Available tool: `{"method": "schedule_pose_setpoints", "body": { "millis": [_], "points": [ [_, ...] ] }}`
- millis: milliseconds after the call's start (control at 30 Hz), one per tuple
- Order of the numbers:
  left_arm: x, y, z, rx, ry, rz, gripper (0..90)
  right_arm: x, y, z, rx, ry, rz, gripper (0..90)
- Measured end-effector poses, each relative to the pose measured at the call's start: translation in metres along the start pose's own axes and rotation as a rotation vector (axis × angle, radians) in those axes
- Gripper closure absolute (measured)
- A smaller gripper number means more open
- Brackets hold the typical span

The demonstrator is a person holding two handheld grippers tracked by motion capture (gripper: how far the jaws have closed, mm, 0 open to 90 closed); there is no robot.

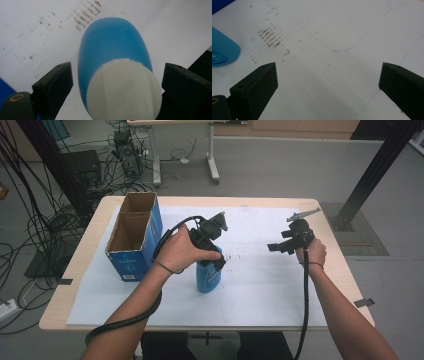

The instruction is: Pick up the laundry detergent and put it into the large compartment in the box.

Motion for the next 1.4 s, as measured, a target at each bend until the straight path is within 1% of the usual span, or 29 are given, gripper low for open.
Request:
{"method": "schedule_pose_setpoints", "body": {
  "millis": [167,400,533,700,833,1167,1400],
  "points": [
    [0.0014,0.0007,0.0,0.0,0.0,0.0,10.5,-0.0003,0.0003,0.0002,-0.004,0.004,0.0,2.0],
    [0.0023,0.0009,-0.0006,-0.003,0.005,0.0,10.5,-0.0007,0.0008,-0.0004,0.002,0.004,0.001,2.0],
    [0.0023,0.0,-0.001,0.0,-0.003,0.0,10.5,-0.0005,0.0005,-0.0004,0.003,0.001,0.0,2.0],
    [0.0015,0.0004,-0.0003,0.001,0.001,0.0,10.5,-0.0001,0.0004,-0.0007,0.005,0.0,0.001,2.0],
    [0.003,0.0004,-0.0005,0.005,-0.005,0.0,10.5,0.0001,0.0002,-0.0007,0.005,0.0,0.003,2.0],
    [0.0028,0.0,-0.0002,-0.005,0.002,0.001,10.6,0.0003,0.0005,-0.0014,0.006,0.0,0.005,2.0],
    [0.0032,0.0008,-0.0004,0.002,-0.002,-0.001,10.6,0.001,0.0,-0.0012,0.002,-0.001,0.007,2.0]
  ]
}}
Point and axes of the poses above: each handheld gripper's, and its own axes: x roughly backward along the jaws, z roughly out of its underside, y roughly to its left, the point moved 5 cm from there along -x, roughly forward along the jaws, and after that the axes turned 7 degrees about -y, right-handed, at the moved point
